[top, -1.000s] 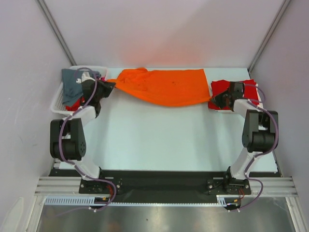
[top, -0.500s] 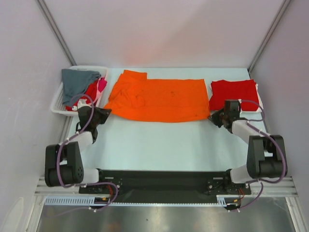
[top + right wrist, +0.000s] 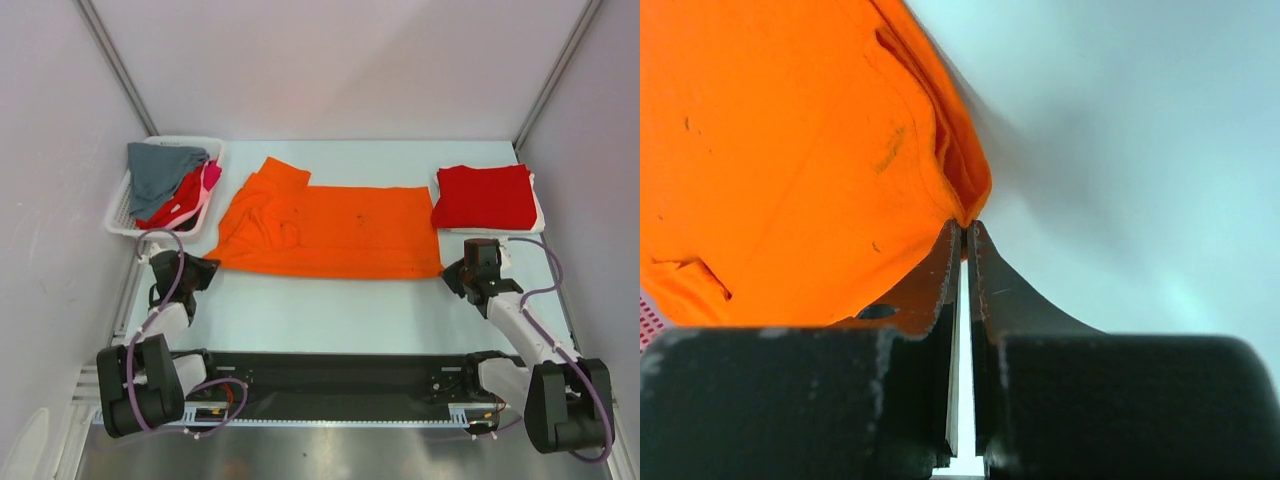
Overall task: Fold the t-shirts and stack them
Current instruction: Fold the tshirt
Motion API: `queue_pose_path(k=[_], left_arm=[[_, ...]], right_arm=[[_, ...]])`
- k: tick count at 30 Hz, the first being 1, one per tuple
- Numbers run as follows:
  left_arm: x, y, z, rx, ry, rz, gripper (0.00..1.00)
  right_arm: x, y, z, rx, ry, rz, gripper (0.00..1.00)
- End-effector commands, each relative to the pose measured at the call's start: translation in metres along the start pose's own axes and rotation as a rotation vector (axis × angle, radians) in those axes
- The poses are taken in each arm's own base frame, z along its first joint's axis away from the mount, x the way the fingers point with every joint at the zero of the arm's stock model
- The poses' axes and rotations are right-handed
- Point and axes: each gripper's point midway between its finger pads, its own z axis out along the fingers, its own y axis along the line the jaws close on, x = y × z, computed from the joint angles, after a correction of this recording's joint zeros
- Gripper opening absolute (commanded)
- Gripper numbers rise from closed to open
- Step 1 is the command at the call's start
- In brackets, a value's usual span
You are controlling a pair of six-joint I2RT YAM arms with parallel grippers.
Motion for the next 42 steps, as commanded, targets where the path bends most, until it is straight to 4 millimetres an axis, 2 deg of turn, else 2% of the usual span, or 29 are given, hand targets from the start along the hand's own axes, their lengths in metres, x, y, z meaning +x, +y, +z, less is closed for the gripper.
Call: queue_pose_path(k=[1, 5, 8, 9, 10, 11, 13, 16, 19, 21, 22, 23, 24, 25, 26, 27, 28, 29, 31, 32, 33, 35, 36, 37, 38, 39, 40, 41, 42], left_arm=[[0.007, 0.009, -0.009, 0.012, -0.005, 0.016, 0.02], [0.015, 0.03, -0.02, -0.06, -0.022, 0.0, 0.04], [0.009, 0.038, -0.029, -0.118, -0.068, -0.001, 0.07], [0.003, 0.035, -0.033, -0.11, -0.096, -0.003, 0.13], [0.001, 0.036, -0.035, -0.116, -0.11, -0.002, 0.37], [0.002, 0.035, -0.037, -0.119, -0.109, -0.001, 0.48], [-0.004, 0.029, -0.043, -0.106, -0.129, 0.012, 0.59], [-0.014, 0.015, -0.051, -0.082, -0.153, 0.051, 0.67], [-0.022, -0.009, -0.059, -0.024, -0.149, 0.101, 0.7], [-0.025, -0.034, -0.065, 0.038, -0.149, 0.141, 0.72], [-0.027, -0.043, -0.066, 0.056, -0.151, 0.166, 0.74], [-0.024, -0.064, -0.068, 0.1, -0.14, 0.208, 0.74], [-0.028, -0.073, -0.068, 0.103, -0.158, 0.234, 0.75], [-0.027, -0.082, -0.067, 0.11, -0.155, 0.277, 0.75], [-0.024, -0.104, -0.066, 0.144, -0.134, 0.314, 0.75], [-0.031, -0.108, -0.063, 0.126, -0.159, 0.329, 0.75], [-0.022, -0.122, -0.06, 0.152, -0.131, 0.379, 0.75], [-0.027, -0.135, -0.053, 0.146, -0.122, 0.394, 0.75], [-0.027, -0.155, -0.046, 0.167, -0.107, 0.436, 0.74], [-0.034, -0.175, -0.045, 0.19, -0.118, 0.446, 0.74], [-0.03, -0.175, -0.03, 0.168, -0.094, 0.474, 0.75], [-0.036, -0.202, -0.022, 0.209, -0.106, 0.492, 0.76], [-0.03, -0.198, -0.005, 0.176, -0.077, 0.501, 0.77], [-0.031, -0.203, 0.001, 0.173, -0.079, 0.503, 0.78], [-0.038, -0.219, 0.004, 0.192, -0.095, 0.499, 0.78], [-0.037, -0.227, 0.019, 0.19, -0.079, 0.506, 0.79], [-0.032, -0.219, 0.028, 0.168, -0.059, 0.511, 0.79], [-0.036, -0.233, 0.034, 0.187, -0.062, 0.511, 0.79], [-0.036, -0.237, 0.04, 0.189, -0.056, 0.517, 0.79]], right_arm=[[-0.006, -0.022, -0.007, 0.086, -0.05, -0.014, 0.0], [0.001, -0.033, -0.011, 0.088, -0.041, -0.012, 0.07], [0.005, -0.036, -0.014, 0.078, -0.04, -0.005, 0.1], [0.005, -0.036, -0.015, 0.073, -0.044, -0.003, 0.12], [0.002, -0.035, -0.017, 0.063, -0.056, -0.005, 0.29], [-0.001, -0.032, -0.018, 0.053, -0.071, -0.009, 0.37], [-0.009, -0.025, -0.022, 0.036, -0.095, -0.033, 0.48], [-0.025, -0.001, -0.028, -0.013, -0.125, -0.089, 0.47], [-0.036, 0.051, -0.038, -0.166, -0.143, -0.228, 0.45], [-0.037, 0.066, -0.032, -0.154, -0.13, -0.323, 0.44], [-0.046, 0.094, -0.041, -0.194, -0.153, -0.353, 0.43], [-0.043, 0.099, -0.03, -0.171, -0.13, -0.407, 0.42], [-0.054, 0.124, -0.037, -0.209, -0.159, -0.416, 0.41], [-0.055, 0.129, -0.033, -0.194, -0.156, -0.429, 0.4], [-0.052, 0.133, -0.024, -0.181, -0.137, -0.445, 0.4], [-0.054, 0.142, -0.022, -0.193, -0.141, -0.47, 0.4], [-0.062, 0.155, -0.023, -0.208, -0.168, -0.471, 0.4], [-0.062, 0.157, -0.012, -0.191, -0.16, -0.48, 0.4], [-0.073, 0.176, -0.008, -0.205, -0.194, -0.509, 0.4], [-0.075, 0.178, -0.001, -0.187, -0.193, -0.521, 0.4], [-0.074, 0.176, 0.013, -0.152, -0.181, -0.556, 0.4], [-0.087, 0.185, 0.022, -0.116, -0.204, -0.566, 0.4], [-0.085, 0.181, 0.038, -0.079, -0.185, -0.579, 0.39], [-0.087, 0.181, 0.044, -0.061, -0.186, -0.595, 0.39], [-0.096, 0.194, 0.045, -0.071, -0.207, -0.594, 0.39], [-0.094, 0.185, 0.062, -0.026, -0.185, -0.611, 0.39], [-0.096, 0.187, 0.067, -0.017, -0.183, -0.619, 0.39], [-0.103, 0.198, 0.071, -0.02, -0.198, -0.616, 0.39], [-0.108, 0.195, 0.077, 0.011, -0.199, -0.62, 0.4]])
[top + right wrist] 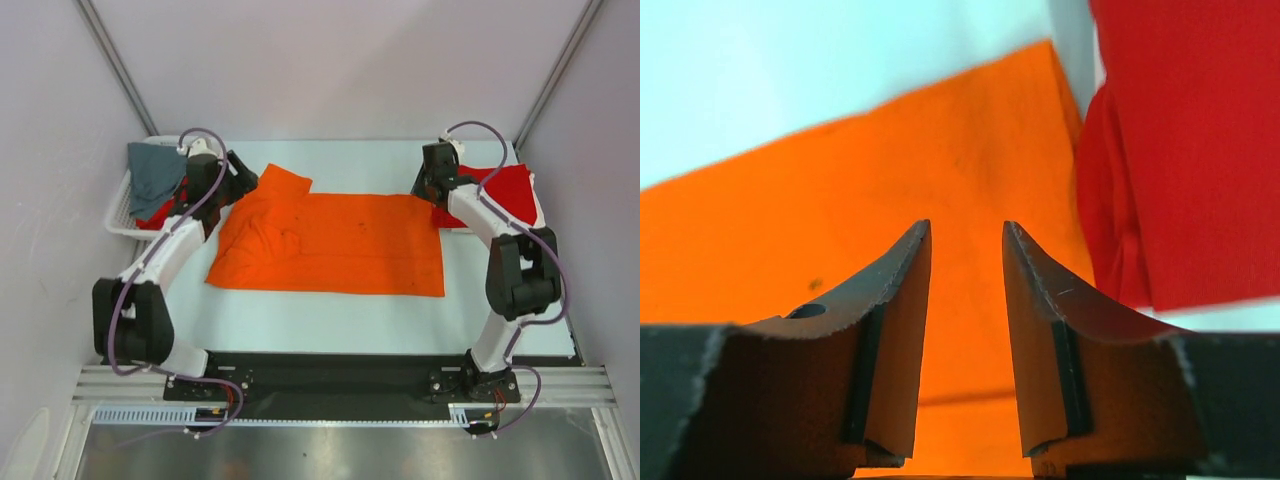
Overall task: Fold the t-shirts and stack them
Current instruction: Fold the tshirt
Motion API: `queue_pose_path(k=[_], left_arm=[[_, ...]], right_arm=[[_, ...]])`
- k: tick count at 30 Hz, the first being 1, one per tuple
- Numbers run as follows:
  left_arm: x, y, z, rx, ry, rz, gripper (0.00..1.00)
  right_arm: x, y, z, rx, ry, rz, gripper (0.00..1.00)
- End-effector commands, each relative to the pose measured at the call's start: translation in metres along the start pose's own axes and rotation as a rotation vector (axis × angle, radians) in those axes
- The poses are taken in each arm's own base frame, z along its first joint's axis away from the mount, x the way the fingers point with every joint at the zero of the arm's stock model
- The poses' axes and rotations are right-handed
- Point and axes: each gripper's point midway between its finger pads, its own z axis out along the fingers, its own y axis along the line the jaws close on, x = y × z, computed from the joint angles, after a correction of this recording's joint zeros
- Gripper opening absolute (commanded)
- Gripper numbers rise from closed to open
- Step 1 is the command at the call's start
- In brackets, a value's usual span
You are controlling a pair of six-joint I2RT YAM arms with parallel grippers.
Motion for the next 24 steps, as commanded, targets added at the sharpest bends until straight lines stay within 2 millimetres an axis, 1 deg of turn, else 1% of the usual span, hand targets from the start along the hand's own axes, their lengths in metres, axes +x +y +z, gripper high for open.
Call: queue_pose_path(k=[1, 2, 3, 4, 5, 6, 7, 8, 9, 10, 11, 12, 13, 14, 15, 16, 17, 18, 19, 20, 21, 22, 23, 24], left_arm=[[-0.029, -0.024, 0.02, 0.04, -0.05, 0.045, 0.79], [-0.029, -0.026, 0.036, 0.035, -0.037, 0.046, 0.79], [-0.031, -0.027, 0.042, 0.033, -0.035, 0.051, 0.79], [-0.031, -0.028, 0.051, 0.031, -0.029, 0.053, 0.79], [-0.032, -0.031, 0.065, 0.034, -0.019, 0.056, 0.79], [-0.03, -0.032, 0.074, 0.038, -0.006, 0.058, 0.78], [-0.029, -0.033, 0.082, 0.039, 0.006, 0.061, 0.78], [-0.041, -0.042, 0.088, 0.053, -0.016, 0.062, 0.78], [-0.03, -0.035, 0.105, 0.035, 0.013, 0.062, 0.78], [-0.029, -0.036, 0.112, 0.032, 0.02, 0.061, 0.78], [-0.036, -0.043, 0.119, 0.042, 0.006, 0.061, 0.78], [-0.028, -0.038, 0.133, 0.027, 0.024, 0.064, 0.78], [-0.025, -0.037, 0.14, 0.025, 0.03, 0.066, 0.78], [-0.034, -0.045, 0.145, 0.04, 0.012, 0.069, 0.78], [-0.023, -0.039, 0.159, 0.025, 0.035, 0.074, 0.78], [-0.032, -0.046, 0.164, 0.038, 0.014, 0.077, 0.78], [-0.031, -0.047, 0.169, 0.04, 0.017, 0.079, 0.78], [-0.029, -0.047, 0.176, 0.039, 0.022, 0.08, 0.78], [-0.019, -0.04, 0.188, 0.017, 0.04, 0.082, 0.77], [-0.025, -0.044, 0.193, 0.018, 0.023, 0.083, 0.77], [-0.024, -0.043, 0.198, 0.01, 0.019, 0.083, 0.77], [-0.015, -0.037, 0.209, -0.006, 0.03, 0.088, 0.77], [-0.021, -0.041, 0.213, -0.003, 0.013, 0.088, 0.77], [-0.022, -0.041, 0.217, -0.007, 0.012, 0.088, 0.77]], right_arm=[[-0.029, -0.007, 0.014, 0.072, -0.041, -0.044, 0.4], [-0.019, -0.011, 0.031, 0.097, -0.009, -0.067, 0.39], [-0.03, -0.008, 0.035, 0.098, -0.027, -0.067, 0.4], [-0.028, -0.012, 0.043, 0.122, -0.021, -0.072, 0.4], [-0.02, -0.016, 0.055, 0.14, 0.002, -0.081, 0.4], [-0.02, -0.018, 0.062, 0.147, 0.007, -0.085, 0.4], [-0.028, -0.017, 0.067, 0.144, -0.001, -0.074, 0.41], [-0.021, -0.02, 0.079, 0.153, 0.02, -0.079, 0.4], [-0.019, -0.019, 0.084, 0.152, 0.03, -0.08, 0.4], [-0.028, -0.015, 0.087, 0.147, 0.013, -0.077, 0.4], [-0.027, -0.018, 0.093, 0.154, 0.022, -0.082, 0.4], [-0.019, -0.021, 0.103, 0.174, 0.041, -0.094, 0.4], [-0.023, -0.019, 0.106, 0.179, 0.037, -0.098, 0.4], [-0.021, -0.021, 0.11, 0.186, 0.042, -0.104, 0.4], [-0.015, -0.023, 0.117, 0.195, 0.056, -0.113, 0.41], [-0.015, -0.024, 0.12, 0.198, 0.058, -0.117, 0.42], [-0.017, -0.023, 0.121, 0.197, 0.055, -0.119, 0.42], [-0.013, -0.026, 0.126, 0.208, 0.065, -0.124, 0.44], [-0.012, -0.027, 0.128, 0.212, 0.067, -0.128, 0.44], [-0.01, -0.028, 0.13, 0.214, 0.071, -0.128, 0.44], [-0.009, -0.029, 0.132, 0.214, 0.077, -0.127, 0.44], [-0.004, -0.031, 0.135, 0.219, 0.087, -0.129, 0.44], [-0.002, -0.032, 0.136, 0.219, 0.091, -0.129, 0.44], [0.0, -0.031, 0.137, 0.214, 0.099, -0.125, 0.44]])
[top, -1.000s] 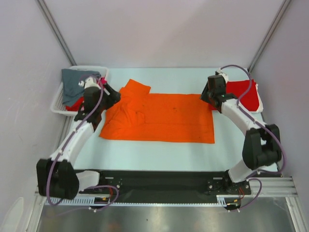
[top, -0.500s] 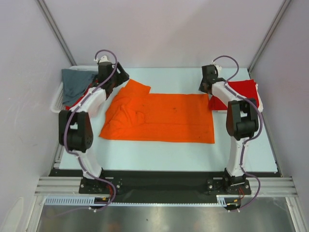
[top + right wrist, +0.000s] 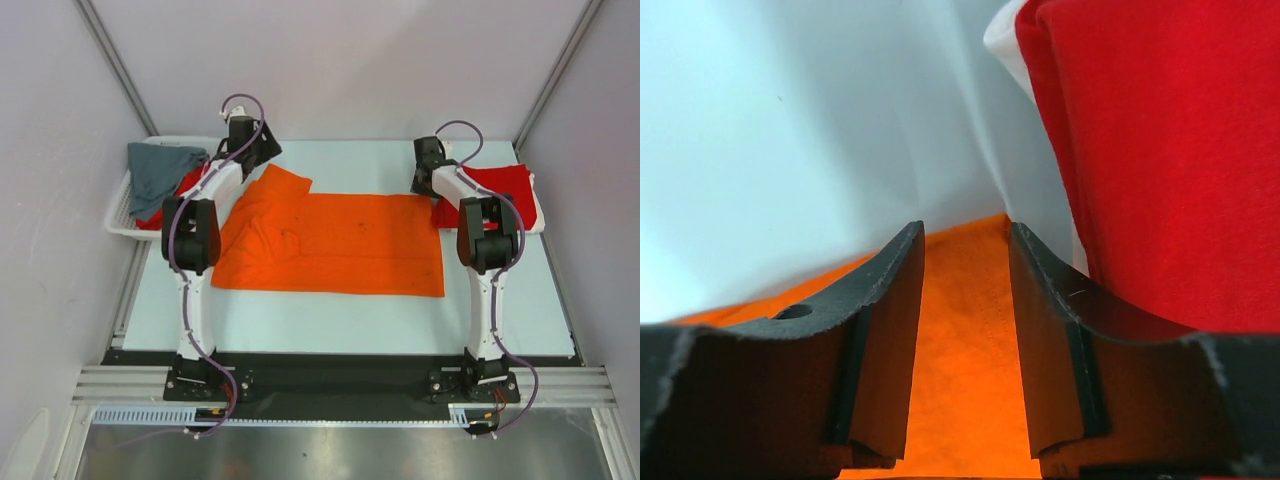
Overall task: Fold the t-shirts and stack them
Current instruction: Fold the tshirt
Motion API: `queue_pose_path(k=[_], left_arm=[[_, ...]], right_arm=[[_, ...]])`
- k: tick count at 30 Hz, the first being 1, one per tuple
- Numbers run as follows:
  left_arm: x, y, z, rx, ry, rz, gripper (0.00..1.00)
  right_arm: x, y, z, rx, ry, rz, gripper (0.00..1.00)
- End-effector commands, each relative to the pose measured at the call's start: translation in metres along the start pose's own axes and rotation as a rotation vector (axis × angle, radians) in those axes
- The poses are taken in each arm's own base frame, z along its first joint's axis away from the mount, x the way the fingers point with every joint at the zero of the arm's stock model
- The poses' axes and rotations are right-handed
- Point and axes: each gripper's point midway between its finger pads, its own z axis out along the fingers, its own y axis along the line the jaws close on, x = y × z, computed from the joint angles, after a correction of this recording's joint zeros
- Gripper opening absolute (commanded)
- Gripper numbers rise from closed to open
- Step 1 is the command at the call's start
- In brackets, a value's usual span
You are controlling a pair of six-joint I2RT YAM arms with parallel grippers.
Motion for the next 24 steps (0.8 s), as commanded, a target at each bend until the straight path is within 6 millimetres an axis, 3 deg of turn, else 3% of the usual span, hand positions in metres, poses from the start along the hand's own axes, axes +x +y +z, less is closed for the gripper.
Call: queue_pose_path(k=[1, 13, 24], left_arm=[[-0.019, -0.014, 0.016, 0.004, -0.049, 0.03, 0.77], [-0.004, 0.007, 0.047, -0.056, -0.028, 0.017, 0.76], [0.008, 0.025, 0.067, -0.084, -0.014, -0.011, 0.72]], right_arm=[[-0.007, -0.003, 0.003, 0.01, -0.005, -0.003, 0.43], [0.001, -0.004, 0.008, 0.006, 0.032, -0.008, 0.37], [0.005, -0.007, 0.016, 0.017, 0.077, -0.013, 0.2]])
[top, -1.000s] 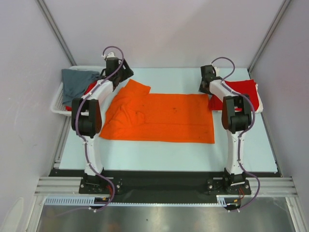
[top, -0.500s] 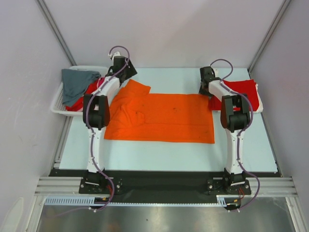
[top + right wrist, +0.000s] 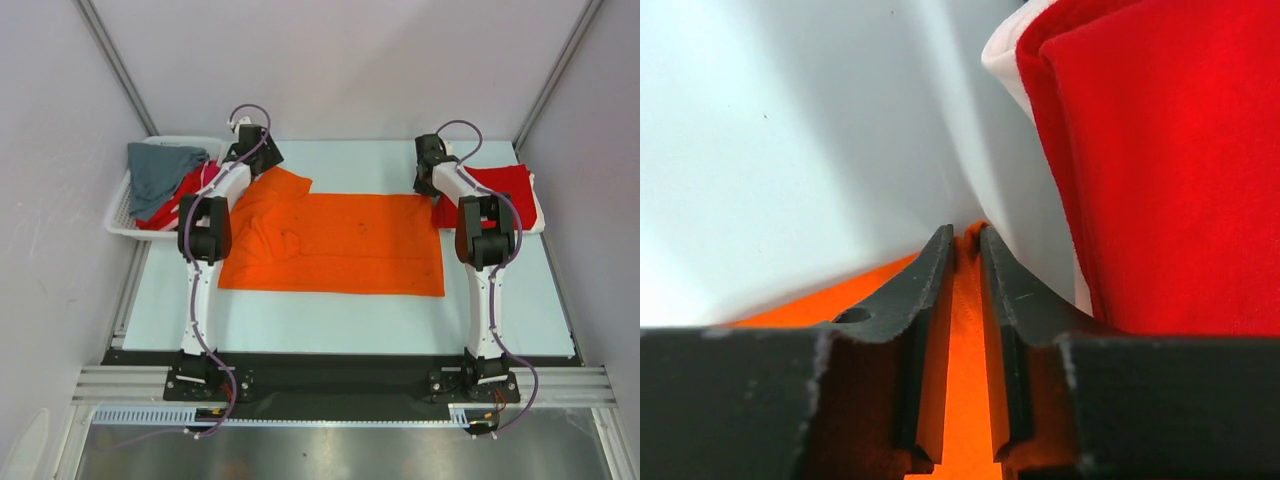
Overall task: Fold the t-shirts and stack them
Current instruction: Fold the tshirt
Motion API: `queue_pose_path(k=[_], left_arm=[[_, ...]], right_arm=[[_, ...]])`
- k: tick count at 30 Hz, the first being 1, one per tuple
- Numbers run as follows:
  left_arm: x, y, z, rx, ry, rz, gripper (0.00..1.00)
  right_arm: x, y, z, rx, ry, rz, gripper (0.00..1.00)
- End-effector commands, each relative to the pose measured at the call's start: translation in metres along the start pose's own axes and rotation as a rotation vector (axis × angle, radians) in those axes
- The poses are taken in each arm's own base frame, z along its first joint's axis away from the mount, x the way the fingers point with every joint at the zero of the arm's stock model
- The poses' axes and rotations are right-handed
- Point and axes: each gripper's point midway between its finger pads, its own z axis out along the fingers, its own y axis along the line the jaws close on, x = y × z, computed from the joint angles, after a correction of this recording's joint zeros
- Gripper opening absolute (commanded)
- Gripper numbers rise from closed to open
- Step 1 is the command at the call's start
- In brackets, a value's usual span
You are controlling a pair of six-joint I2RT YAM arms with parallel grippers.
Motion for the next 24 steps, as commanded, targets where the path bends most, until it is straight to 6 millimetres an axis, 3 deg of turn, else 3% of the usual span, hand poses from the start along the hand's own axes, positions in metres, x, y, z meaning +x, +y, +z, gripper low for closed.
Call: queue_pose_path(k=[1, 7, 8, 10, 11, 18, 24], left_arm=[[-0.023, -0.005, 0.002, 0.01, -0.051, -0.026, 0.71], [-0.025, 0.005, 0.003, -0.03, -0.033, -0.046, 0.69], [-0.014, 0.012, 0.007, -0.054, 0.002, -0.044, 0.68], [-0.019, 0.01, 0.006, -0.06, 0.006, -0.054, 0.68], [-0.009, 0.016, 0.008, -0.081, 0.041, -0.053, 0.68], [0.005, 0.016, 0.007, -0.066, 0.104, -0.062, 0.65], [0.019, 0.015, 0.008, -0.05, 0.152, -0.078, 0.46]], right_arm=[[0.0, -0.004, 0.005, 0.009, 0.019, -0.015, 0.19], [-0.001, -0.002, 0.004, -0.012, 0.031, -0.006, 0.11], [-0.002, -0.001, 0.004, -0.019, 0.032, -0.002, 0.11], [-0.003, 0.0, 0.001, -0.028, 0.031, 0.004, 0.1], [-0.007, 0.0, -0.001, -0.034, 0.025, 0.012, 0.1], [-0.01, -0.001, -0.006, -0.058, 0.023, 0.034, 0.09], [-0.007, -0.001, -0.005, -0.073, 0.03, 0.042, 0.08]])
